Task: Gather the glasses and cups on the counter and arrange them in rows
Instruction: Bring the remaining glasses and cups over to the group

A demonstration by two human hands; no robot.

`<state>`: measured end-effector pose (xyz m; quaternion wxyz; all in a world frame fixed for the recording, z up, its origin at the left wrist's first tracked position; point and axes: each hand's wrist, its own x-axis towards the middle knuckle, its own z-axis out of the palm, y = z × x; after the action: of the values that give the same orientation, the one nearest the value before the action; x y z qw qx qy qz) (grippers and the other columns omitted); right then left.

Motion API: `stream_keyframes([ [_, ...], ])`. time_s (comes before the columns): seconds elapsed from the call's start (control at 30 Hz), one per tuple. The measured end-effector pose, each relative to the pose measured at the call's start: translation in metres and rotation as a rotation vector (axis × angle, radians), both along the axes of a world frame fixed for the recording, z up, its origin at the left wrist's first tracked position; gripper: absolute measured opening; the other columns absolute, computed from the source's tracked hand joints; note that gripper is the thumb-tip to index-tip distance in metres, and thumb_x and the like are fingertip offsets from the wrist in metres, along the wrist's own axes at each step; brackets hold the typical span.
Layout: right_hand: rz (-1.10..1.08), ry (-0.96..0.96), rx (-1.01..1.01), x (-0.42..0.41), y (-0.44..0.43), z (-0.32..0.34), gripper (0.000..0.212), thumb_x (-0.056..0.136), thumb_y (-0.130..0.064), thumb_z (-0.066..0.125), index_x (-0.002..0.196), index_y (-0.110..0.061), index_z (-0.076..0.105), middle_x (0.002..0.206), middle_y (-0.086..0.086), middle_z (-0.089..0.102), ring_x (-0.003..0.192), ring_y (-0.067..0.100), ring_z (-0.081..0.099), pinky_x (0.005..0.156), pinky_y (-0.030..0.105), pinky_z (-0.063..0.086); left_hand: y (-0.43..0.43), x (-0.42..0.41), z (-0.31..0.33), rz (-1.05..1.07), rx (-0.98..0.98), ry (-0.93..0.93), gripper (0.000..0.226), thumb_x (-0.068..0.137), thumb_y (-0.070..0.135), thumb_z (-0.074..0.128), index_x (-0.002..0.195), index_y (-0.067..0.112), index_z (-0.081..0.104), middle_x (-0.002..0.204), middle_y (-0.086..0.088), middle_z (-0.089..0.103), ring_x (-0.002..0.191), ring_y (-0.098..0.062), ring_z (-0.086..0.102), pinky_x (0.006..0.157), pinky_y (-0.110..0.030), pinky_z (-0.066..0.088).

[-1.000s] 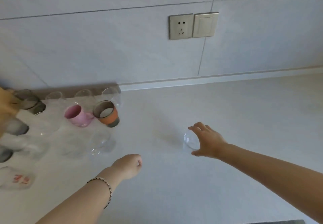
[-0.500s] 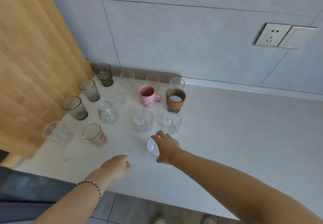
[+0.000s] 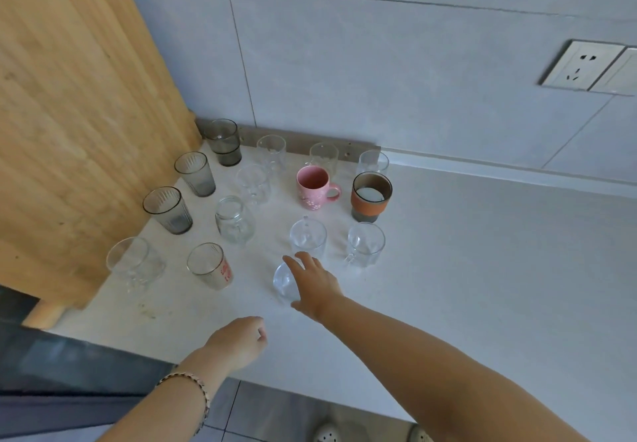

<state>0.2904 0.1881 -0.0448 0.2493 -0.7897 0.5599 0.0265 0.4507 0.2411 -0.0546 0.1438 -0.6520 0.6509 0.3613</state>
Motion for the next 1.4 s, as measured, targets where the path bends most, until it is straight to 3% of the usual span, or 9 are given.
stream_keyframes([
  [0.1,-0.024,-0.012,0.021,-0.026,0.006,0.004,0.077,0.086,-0.008,0.063,0.149,-0.018,0.019,0.152,0.006,0.022,0.137,0.026,0.032,0.103,0.036,0.042,-0.004,-0.014,-0.002,-0.060,0.015,-0.014,0.017,0.094,0.022,0.038,0.079,0.027,0.043,0.097,0.004,0.051,0.087,-0.016,0.048,0.076,-0.023,0.037],
  [0.23,-0.175,0.016,0.178,-0.099,0.025,0.008,0.047,0.093,-0.019,0.051,0.139,-0.020,0.040,0.138,0.004,0.047,0.125,0.024,0.049,0.101,0.034,0.041,-0.014,-0.055,0.001,-0.184,0.038,-0.029,0.027,0.094,0.022,0.037,0.069,0.031,0.036,0.090,0.007,0.047,0.086,-0.016,0.046,0.071,-0.023,0.034],
  [0.33,-0.359,0.073,0.248,-0.175,0.046,0.007,0.036,0.093,-0.023,0.048,0.129,-0.021,0.051,0.129,0.002,0.058,0.119,0.022,0.055,0.098,0.033,0.043,-0.021,-0.105,0.008,-0.315,0.021,-0.021,0.029,0.094,0.022,0.037,0.067,0.032,0.036,0.094,0.007,0.047,0.088,-0.015,0.046,0.076,-0.022,0.035],
  [0.5,-0.634,0.164,0.355,-0.308,0.097,0.016,0.035,0.093,-0.026,0.049,0.128,-0.021,0.053,0.132,0.000,0.056,0.123,0.019,0.052,0.100,0.029,0.041,-0.029,-0.211,0.018,-0.504,-0.009,-0.002,0.007,0.094,0.023,0.039,0.091,0.026,0.045,0.100,0.007,0.049,0.092,-0.015,0.048,0.080,-0.023,0.037],
  [0.7,-0.932,0.131,0.368,-0.467,0.172,0.026,0.033,0.092,-0.026,0.052,0.125,-0.019,0.056,0.130,0.003,0.057,0.120,0.021,0.054,0.099,0.030,0.043,-0.020,-0.367,0.031,-0.687,-0.022,0.007,0.006,0.094,0.025,0.041,0.092,0.026,0.046,0.103,0.005,0.051,0.101,-0.018,0.053,0.090,-0.030,0.044],
  [0.83,-1.055,0.129,0.320,-0.569,0.218,0.025,0.032,0.093,-0.025,0.050,0.124,-0.020,0.056,0.128,0.002,0.058,0.120,0.020,0.054,0.098,0.029,0.044,-0.001,-0.476,0.031,-0.740,-0.023,0.014,0.013,0.092,0.024,0.043,0.082,0.030,0.046,0.106,0.003,0.055,0.112,-0.022,0.057,0.096,-0.034,0.045],
  [0.97,-1.141,0.149,0.203,-0.666,0.246,0.023,0.035,0.093,-0.024,0.051,0.127,-0.019,0.053,0.133,0.004,0.051,0.122,0.022,0.051,0.099,0.030,0.041,0.020,-0.574,0.029,-0.761,-0.028,0.030,0.009,0.092,0.022,0.044,0.093,0.025,0.053,0.119,-0.002,0.061,0.112,-0.023,0.057,0.097,-0.034,0.046],
  [1.13,-1.219,0.241,0.121,-0.772,0.261,0.024,0.053,0.088,-0.019,0.057,0.138,-0.021,0.043,0.147,0.007,0.033,0.134,0.028,0.034,0.107,0.038,0.035,0.034,-0.658,0.024,-0.760,-0.020,0.041,0.006,0.093,0.022,0.045,0.090,0.024,0.050,0.110,-0.003,0.061,0.109,-0.024,0.058,0.096,-0.033,0.046],
  [1.4,-1.357,0.405,0.276,-0.889,0.268,0.013,0.077,0.082,-0.021,0.063,0.146,-0.037,0.021,0.156,0.006,0.008,0.143,0.037,0.013,0.114,0.046,0.023,0.037,-0.692,0.003,-0.739,0.000,-0.006,0.010,0.096,0.024,0.043,0.088,0.024,0.048,0.097,0.004,0.052,0.090,-0.016,0.050,0.081,-0.025,0.040],
])
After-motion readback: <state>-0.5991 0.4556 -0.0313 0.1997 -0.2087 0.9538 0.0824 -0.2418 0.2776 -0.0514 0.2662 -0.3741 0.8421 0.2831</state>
